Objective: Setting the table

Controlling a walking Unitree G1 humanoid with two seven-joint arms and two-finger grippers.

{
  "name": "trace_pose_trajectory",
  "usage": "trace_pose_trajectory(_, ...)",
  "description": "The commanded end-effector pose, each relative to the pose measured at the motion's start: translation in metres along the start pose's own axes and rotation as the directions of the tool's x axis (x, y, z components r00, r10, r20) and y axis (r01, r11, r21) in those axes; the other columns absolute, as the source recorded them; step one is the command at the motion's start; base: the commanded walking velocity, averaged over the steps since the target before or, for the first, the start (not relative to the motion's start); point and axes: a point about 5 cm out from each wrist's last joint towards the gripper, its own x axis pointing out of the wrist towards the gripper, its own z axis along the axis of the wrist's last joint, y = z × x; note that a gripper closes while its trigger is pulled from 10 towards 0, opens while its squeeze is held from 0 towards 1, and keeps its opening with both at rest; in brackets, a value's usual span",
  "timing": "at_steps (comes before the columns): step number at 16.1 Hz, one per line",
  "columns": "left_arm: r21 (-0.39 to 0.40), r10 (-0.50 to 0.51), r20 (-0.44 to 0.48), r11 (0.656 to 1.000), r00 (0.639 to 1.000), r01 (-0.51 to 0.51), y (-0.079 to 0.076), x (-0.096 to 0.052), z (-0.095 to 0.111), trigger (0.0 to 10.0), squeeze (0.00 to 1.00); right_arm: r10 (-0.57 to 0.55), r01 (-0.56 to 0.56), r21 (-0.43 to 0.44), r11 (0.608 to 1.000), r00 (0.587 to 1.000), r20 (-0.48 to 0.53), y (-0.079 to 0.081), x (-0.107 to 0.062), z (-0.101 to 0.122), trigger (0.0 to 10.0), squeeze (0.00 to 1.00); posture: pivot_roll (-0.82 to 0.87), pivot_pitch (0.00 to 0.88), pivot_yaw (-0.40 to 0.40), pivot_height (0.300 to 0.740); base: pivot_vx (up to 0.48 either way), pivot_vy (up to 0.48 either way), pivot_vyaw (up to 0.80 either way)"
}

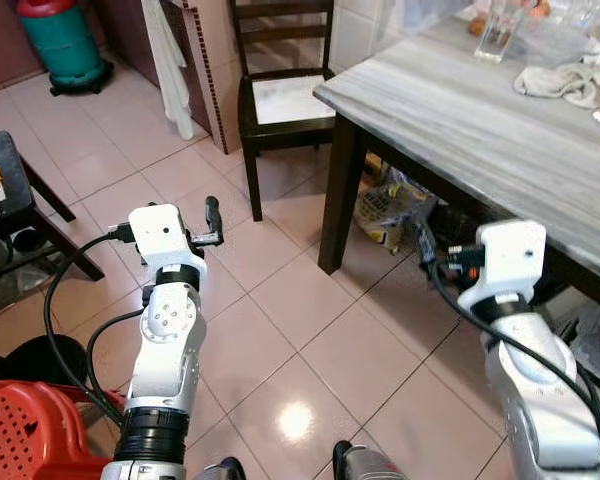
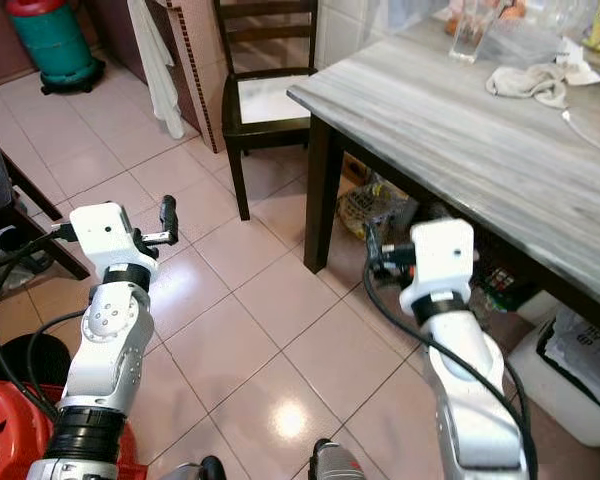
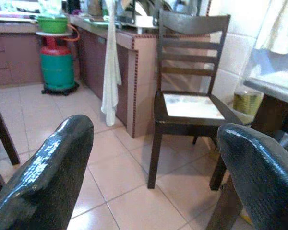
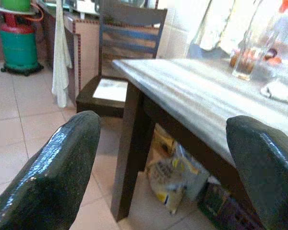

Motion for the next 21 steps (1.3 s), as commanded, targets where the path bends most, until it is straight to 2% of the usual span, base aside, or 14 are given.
trace_pose_trajectory(1, 0.008, 0.020, 0.014, 1.000, 1.000, -0.020, 0.002, 0.003, 0.002, 10.0, 0.00, 0.006, -0.006, 0.002, 1.000, 1.000, -0.014, 0.000, 0.000, -0.004, 10.0, 0.00, -0.31, 0.101, 0.005, 0.740, 0.000, 0.000, 0.00)
trace_pose_trajectory(6, 0.056, 0.027, 0.033, 0.998, 0.999, -0.029, 0.008, 0.009, 0.006, 10.0, 0.00, -0.049, 0.049, 0.023, 0.999, 0.999, -0.001, 0.000, -0.004, -0.005, 10.0, 0.00, -0.31, 0.079, 0.044, 0.740, 0.000, 0.000, 0.00)
trace_pose_trajectory(7, 0.105, 0.017, 0.013, 0.994, 1.000, -0.018, 0.006, 0.009, 0.003, 10.0, 0.00, -0.058, 0.058, 0.025, 0.998, 0.998, -0.006, 0.000, -0.005, -0.006, 10.0, 0.00, -0.31, 0.085, 0.049, 0.740, 0.000, 0.000, 0.00)
trace_pose_trajectory(9, 0.091, -0.032, -0.022, 0.995, 0.999, 0.034, 0.001, 0.006, -0.002, 10.0, 0.00, -0.068, 0.069, 0.026, 0.997, 0.998, -0.014, 0.000, -0.008, -0.007, 10.0, 0.00, -0.31, 0.098, 0.057, 0.740, 0.000, 0.000, 0.00)
trace_pose_trajectory(10, 0.069, -0.088, -0.039, 0.994, 0.995, 0.090, -0.004, 0.004, -0.004, 10.0, 0.00, -0.093, 0.095, 0.041, 0.995, 0.995, -0.033, -0.002, -0.011, -0.010, 10.0, 0.00, -0.31, 0.110, 0.064, 0.740, 0.000, 0.000, 0.00)
trace_pose_trajectory(11, 0.066, -0.111, -0.029, 0.991, 0.993, 0.113, -0.006, 0.003, -0.003, 10.0, 0.00, -0.109, 0.112, 0.052, 0.992, 0.992, -0.055, -0.003, -0.013, -0.013, 10.0, 0.00, -0.32, 0.114, 0.067, 0.740, 0.000, 0.000, 0.00)
trace_pose_trajectory(15, 0.043, -0.108, -0.050, 0.993, 0.993, 0.111, -0.004, 0.003, -0.004, 10.0, 0.00, -0.118, 0.122, 0.055, 0.991, 0.990, -0.080, -0.001, -0.019, -0.016, 10.0, 0.00, -0.32, 0.148, 0.081, 0.740, 0.000, 0.000, -0.80)
trace_pose_trajectory(21, 0.029, -0.150, -0.065, 0.988, 0.987, 0.152, -0.009, 0.006, -0.003, 10.0, 0.00, -0.122, 0.127, 0.057, 0.990, 0.989, -0.085, 0.000, -0.017, -0.015, 10.0, 0.00, -0.32, 0.168, 0.091, 0.740, 0.000, 0.000, -0.80)
